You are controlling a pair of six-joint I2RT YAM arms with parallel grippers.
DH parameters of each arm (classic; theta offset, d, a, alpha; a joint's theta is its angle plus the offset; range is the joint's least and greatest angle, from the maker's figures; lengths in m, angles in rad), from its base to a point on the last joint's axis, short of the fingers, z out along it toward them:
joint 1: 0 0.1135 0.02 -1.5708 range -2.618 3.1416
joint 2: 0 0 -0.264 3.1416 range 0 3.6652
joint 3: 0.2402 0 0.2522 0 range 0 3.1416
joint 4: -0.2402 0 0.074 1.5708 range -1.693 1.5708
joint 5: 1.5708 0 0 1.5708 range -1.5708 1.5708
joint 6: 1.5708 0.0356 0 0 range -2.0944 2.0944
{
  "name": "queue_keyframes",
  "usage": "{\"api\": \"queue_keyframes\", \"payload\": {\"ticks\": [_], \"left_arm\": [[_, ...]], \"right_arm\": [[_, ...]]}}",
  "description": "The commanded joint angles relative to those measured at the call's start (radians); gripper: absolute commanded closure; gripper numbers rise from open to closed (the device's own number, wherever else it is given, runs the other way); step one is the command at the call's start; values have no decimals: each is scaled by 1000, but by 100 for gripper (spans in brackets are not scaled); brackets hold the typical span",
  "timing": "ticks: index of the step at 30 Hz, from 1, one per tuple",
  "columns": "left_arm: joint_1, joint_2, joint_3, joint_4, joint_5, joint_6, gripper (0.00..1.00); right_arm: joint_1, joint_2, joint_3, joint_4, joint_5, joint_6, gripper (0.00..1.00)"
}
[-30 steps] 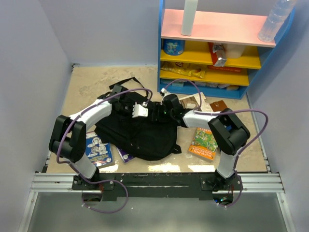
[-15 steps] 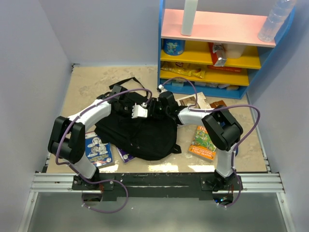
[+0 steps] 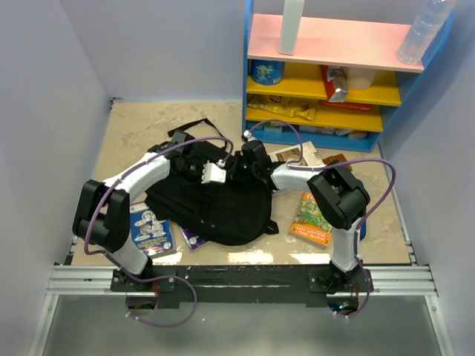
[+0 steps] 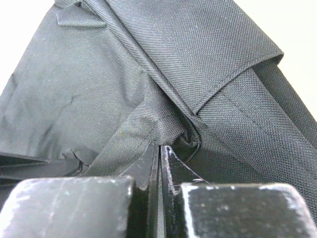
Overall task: Pack the student bag
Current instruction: Unzip the student bag at the center of the board.
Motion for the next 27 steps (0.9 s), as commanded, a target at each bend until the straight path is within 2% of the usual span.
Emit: {"api": "queue_keyframes", "payload": {"ticks": [1, 14, 21, 27], "left_arm": [[1, -42, 38, -62, 55, 20, 100], [2, -54, 85, -115, -23, 51, 100], [11, -68, 56, -151, -80, 72, 100], [53, -56, 45, -157, -90, 98, 100]], "right_arm": [[0, 0, 60, 16, 68, -3, 100], [-28, 20, 189, -66, 188, -125, 100], [-60, 45, 283, -86, 197, -162, 100], [-78, 6, 269, -92, 176, -212, 100]]}}
